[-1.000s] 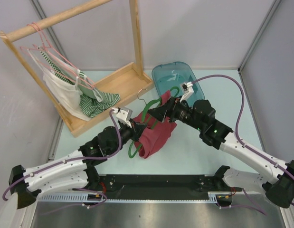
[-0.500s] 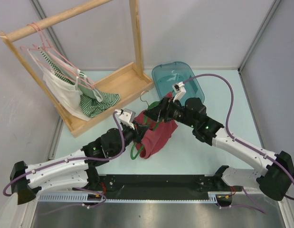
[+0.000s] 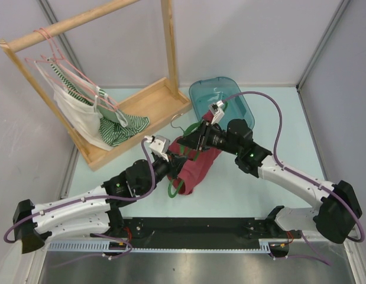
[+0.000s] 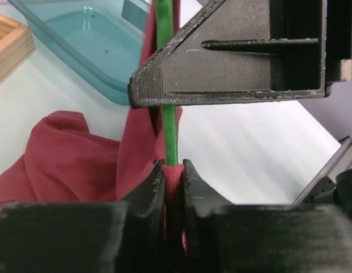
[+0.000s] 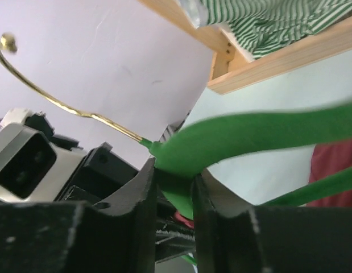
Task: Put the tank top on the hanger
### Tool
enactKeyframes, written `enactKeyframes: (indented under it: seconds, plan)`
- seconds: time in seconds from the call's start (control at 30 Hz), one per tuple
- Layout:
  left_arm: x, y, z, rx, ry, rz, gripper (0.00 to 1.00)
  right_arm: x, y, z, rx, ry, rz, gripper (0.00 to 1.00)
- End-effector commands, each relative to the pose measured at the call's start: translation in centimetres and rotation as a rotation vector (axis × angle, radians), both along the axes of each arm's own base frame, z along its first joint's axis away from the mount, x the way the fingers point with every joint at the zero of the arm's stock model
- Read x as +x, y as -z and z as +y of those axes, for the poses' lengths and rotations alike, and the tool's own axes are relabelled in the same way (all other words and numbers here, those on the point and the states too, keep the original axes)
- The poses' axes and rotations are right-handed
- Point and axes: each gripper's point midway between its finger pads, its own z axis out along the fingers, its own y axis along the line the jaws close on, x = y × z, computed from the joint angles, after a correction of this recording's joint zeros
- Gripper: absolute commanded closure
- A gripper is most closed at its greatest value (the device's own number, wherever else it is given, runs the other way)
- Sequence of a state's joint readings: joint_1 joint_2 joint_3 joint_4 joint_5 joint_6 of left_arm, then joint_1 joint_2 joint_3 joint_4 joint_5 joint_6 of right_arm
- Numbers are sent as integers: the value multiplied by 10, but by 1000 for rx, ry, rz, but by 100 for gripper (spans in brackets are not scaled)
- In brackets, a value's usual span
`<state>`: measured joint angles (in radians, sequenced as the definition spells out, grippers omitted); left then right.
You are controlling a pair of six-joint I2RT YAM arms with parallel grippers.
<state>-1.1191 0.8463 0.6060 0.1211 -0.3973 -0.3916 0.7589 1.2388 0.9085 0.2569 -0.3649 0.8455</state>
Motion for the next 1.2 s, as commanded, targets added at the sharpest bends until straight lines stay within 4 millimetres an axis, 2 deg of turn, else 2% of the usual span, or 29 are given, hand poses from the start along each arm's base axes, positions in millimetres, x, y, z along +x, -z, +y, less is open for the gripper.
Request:
enactKeyframes:
  seconds: [0.0,0.03,0.07,0.13,0.23,0.27,0.4,0.57,0.8,1.0,1.07,1.1,1.17]
  plan:
    - [-10,-46,-4,-138,54,-61,66,0,-15,4,69,-38,-37,83]
    - [-11,-47,0,-141,51,-58,46,1,-14,4,71,-36,-30,85]
    - [-12,-48,2,-145,51,-55,40,3,-14,2,74,-35,-27,87]
    - [-16,-48,8,-152,50,-43,27,4,-17,-2,83,-33,-26,90]
    - [-25,-44,11,-151,86,-22,22,7,-22,-6,104,-35,-20,92]
    - [-28,-46,13,-165,98,-22,22,8,-26,-7,119,-40,-18,92]
    - [-41,-31,16,-167,146,20,23,5,-34,-8,152,-67,-14,93]
    - [-61,-18,8,-172,255,85,30,-1,-47,-9,183,-99,-17,93]
    - [-72,4,10,-201,263,208,34,-5,-59,-9,199,-119,-26,93]
    - [-85,7,10,-244,313,270,36,-2,-60,-8,191,-117,-27,93]
    - [-93,10,7,-277,352,291,42,-2,-61,-8,191,-120,-27,93]
    - [-93,3,5,-318,360,279,44,-2,-62,-8,191,-120,-30,93]
    - [-102,7,2,-338,407,312,44,-3,-61,-7,187,-127,-30,93]
